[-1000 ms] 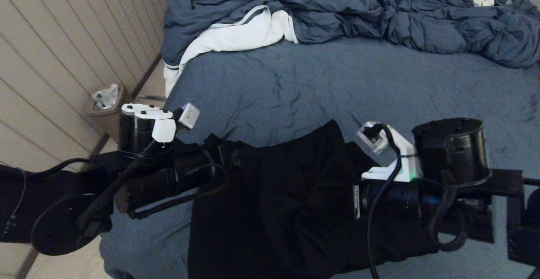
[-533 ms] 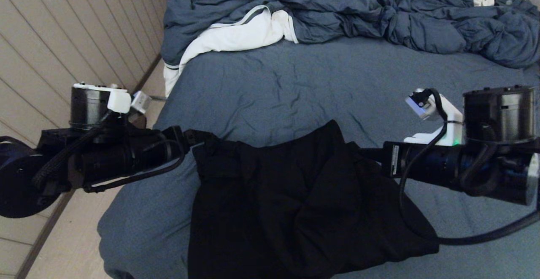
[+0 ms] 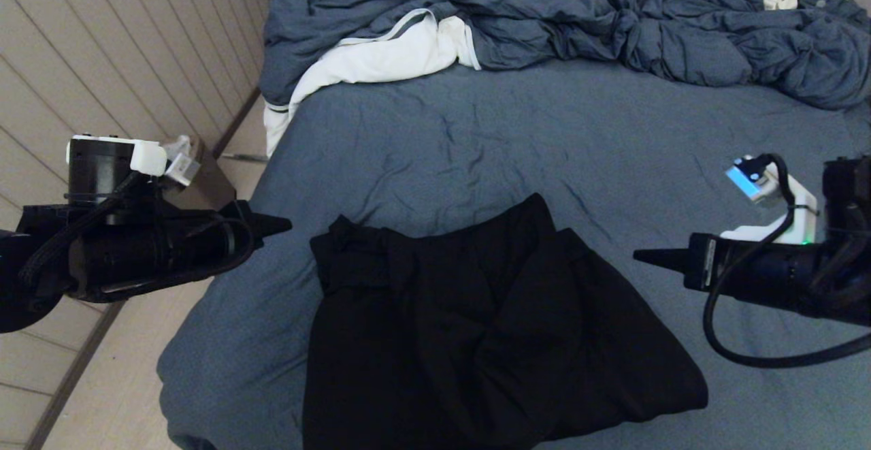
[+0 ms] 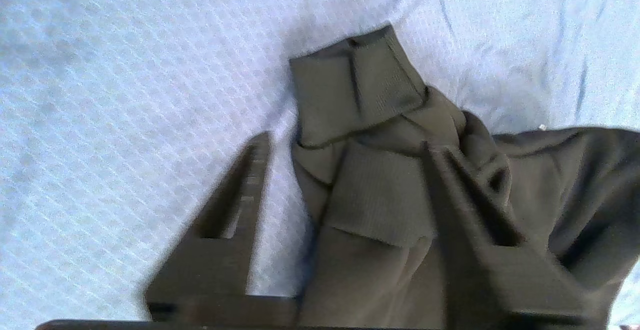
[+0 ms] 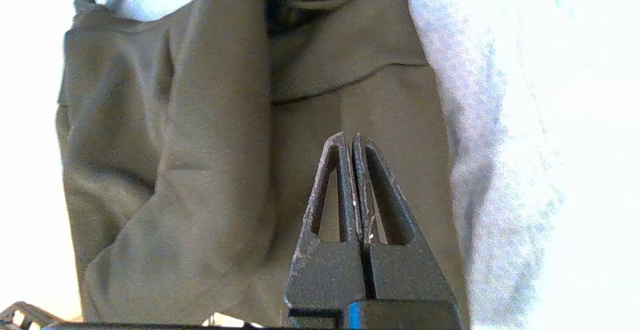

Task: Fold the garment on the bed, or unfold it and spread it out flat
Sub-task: Fold the black sweatshirt

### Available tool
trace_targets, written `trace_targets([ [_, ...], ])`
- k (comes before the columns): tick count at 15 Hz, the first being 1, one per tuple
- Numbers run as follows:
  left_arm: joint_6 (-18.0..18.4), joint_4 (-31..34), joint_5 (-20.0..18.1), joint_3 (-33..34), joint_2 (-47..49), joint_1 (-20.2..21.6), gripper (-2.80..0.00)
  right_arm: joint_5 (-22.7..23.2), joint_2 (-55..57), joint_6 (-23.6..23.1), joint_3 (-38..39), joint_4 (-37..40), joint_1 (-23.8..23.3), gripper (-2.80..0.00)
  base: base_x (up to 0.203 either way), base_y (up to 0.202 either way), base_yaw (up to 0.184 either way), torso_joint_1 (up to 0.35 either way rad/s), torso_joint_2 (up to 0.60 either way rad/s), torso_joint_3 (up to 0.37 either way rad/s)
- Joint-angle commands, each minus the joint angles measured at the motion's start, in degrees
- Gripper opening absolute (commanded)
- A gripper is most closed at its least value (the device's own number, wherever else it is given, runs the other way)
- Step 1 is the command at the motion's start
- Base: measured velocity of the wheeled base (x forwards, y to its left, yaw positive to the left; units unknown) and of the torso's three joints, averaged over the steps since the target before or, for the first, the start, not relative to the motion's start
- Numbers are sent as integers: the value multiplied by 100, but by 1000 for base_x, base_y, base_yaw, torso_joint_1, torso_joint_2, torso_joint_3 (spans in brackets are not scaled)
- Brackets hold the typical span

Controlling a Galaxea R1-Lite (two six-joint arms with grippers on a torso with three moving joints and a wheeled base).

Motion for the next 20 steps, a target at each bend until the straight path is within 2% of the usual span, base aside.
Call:
trace_targets([
  [1,-37,21,-435,-4,117,145,-280,22,-1,4,65,-18,-90,-280,0,0,0,0,0,0],
  [3,-98,161,-910,25,186,171,-280,30,137,-6,61,-15,-77,-280,0,0,0,0,0,0],
  [5,-347,438,-1129,-11,246,89,-280,24,441,7,20,13,-67,-280,0,0,0,0,0,0],
  [7,-646,1182,-1169,-201,185,-206,-280,30,792,53,-102,57,-81,-280,0,0,0,0,0,0],
  [9,-878,2017,-1218,-465,-40,-581,-280,26,968,202,-425,526,-171,-280,0,0,0,0,0,0],
  [11,-911,2092,-1223,-467,-60,-698,-280,155,1055,241,-658,1035,-301,-280,0,0,0,0,0,0],
  [14,-932,2123,-1223,-498,0,-716,-280,471,1059,241,-638,1033,-338,-280,0,0,0,0,0,0],
  [15,-974,2110,-1212,-529,26,-716,-280,462,1059,241,-639,1039,-346,-280,0,0,0,0,0,0],
  [17,-1307,2058,-1162,-596,31,-691,-280,462,1059,232,-655,1044,-424,-280,0,0,0,0,0,0],
  [20,-1338,2057,-1169,-601,241,-690,-280,460,1138,134,-558,1018,-414,-280,0,0,0,0,0,0],
])
